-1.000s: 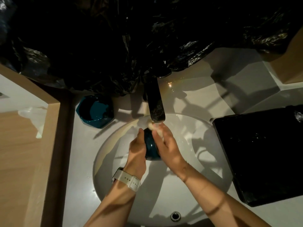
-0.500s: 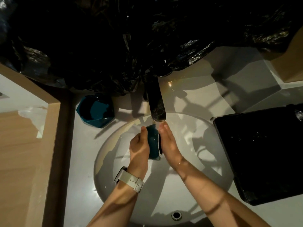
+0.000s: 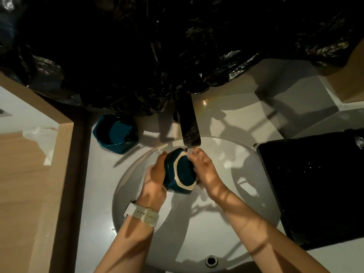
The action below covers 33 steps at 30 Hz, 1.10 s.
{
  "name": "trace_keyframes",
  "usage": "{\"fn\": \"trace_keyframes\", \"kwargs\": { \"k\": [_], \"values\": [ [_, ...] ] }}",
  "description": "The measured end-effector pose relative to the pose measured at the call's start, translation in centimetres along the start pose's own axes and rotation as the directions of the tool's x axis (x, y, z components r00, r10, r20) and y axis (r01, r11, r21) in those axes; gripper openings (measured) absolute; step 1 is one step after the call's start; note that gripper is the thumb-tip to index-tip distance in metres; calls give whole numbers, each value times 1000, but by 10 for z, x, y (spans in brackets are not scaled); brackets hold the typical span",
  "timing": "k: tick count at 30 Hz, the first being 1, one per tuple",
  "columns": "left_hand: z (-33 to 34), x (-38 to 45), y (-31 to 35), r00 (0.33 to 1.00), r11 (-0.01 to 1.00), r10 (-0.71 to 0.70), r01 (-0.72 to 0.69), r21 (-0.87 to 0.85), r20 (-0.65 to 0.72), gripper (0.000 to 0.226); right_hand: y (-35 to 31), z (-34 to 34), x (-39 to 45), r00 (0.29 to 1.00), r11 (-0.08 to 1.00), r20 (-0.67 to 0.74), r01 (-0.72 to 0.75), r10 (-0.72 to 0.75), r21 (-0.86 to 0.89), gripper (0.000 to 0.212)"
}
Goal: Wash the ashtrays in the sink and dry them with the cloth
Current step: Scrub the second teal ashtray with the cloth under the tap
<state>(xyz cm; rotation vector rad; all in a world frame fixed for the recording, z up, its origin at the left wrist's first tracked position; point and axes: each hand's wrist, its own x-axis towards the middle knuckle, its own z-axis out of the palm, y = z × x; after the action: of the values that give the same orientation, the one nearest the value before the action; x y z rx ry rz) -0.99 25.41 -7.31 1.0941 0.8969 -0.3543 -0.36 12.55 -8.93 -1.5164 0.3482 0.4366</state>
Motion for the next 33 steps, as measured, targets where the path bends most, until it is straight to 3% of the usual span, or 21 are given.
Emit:
{"fn": "trace_keyframes", "kwargs": {
  "k": [3, 5, 9, 11, 14, 16, 18, 21, 24, 28, 33],
  "values": [
    [-18, 2, -9, 979, 991, 6, 22, -131, 203, 47, 13, -7, -16, 986, 939, 163, -99, 46, 330, 39],
    [-25, 3, -15, 970, 989, 3, 33, -143, 241, 48, 15, -8, -24, 974, 883, 219, -158, 65, 441, 42],
    [-21, -6, -18, 949, 996, 74, -56, -69, 306, 57, 15, -5, -18, 985, 890, 116, -166, 129, 425, 56],
    [-20, -9, -19, 939, 991, 126, -133, 0, 320, 49, 7, -6, -13, 988, 895, 35, -152, 152, 418, 52],
    [-8, -10, -17, 960, 988, 151, -151, -18, 237, 54, 1, -2, -13, 992, 918, -42, -94, 119, 385, 33],
    [2, -6, -17, 982, 988, 143, -133, -80, 128, 63, 7, 13, -21, 991, 925, -96, -47, 90, 377, 40],
    [10, -5, -20, 985, 984, 142, -130, -124, 96, 56, 21, 30, -32, 984, 914, -147, -31, 98, 404, 50],
    [14, -13, -31, 983, 984, 149, -136, -118, 105, 47, 23, 32, -37, 968, 901, -219, -14, 120, 433, 41],
    [11, -18, -42, 980, 974, 178, -163, -160, 84, 47, 11, 15, -28, 978, 861, -143, -60, 151, 505, 37],
    [5, -18, -42, 977, 972, 189, -173, -156, 96, 46, 3, 10, -29, 986, 904, -99, -82, 135, 421, 38],
    [-11, -10, -33, 962, 989, 132, -144, 34, 240, 41, 4, 1, -38, 994, 899, -30, -85, 108, 429, 26]
  ]
}}
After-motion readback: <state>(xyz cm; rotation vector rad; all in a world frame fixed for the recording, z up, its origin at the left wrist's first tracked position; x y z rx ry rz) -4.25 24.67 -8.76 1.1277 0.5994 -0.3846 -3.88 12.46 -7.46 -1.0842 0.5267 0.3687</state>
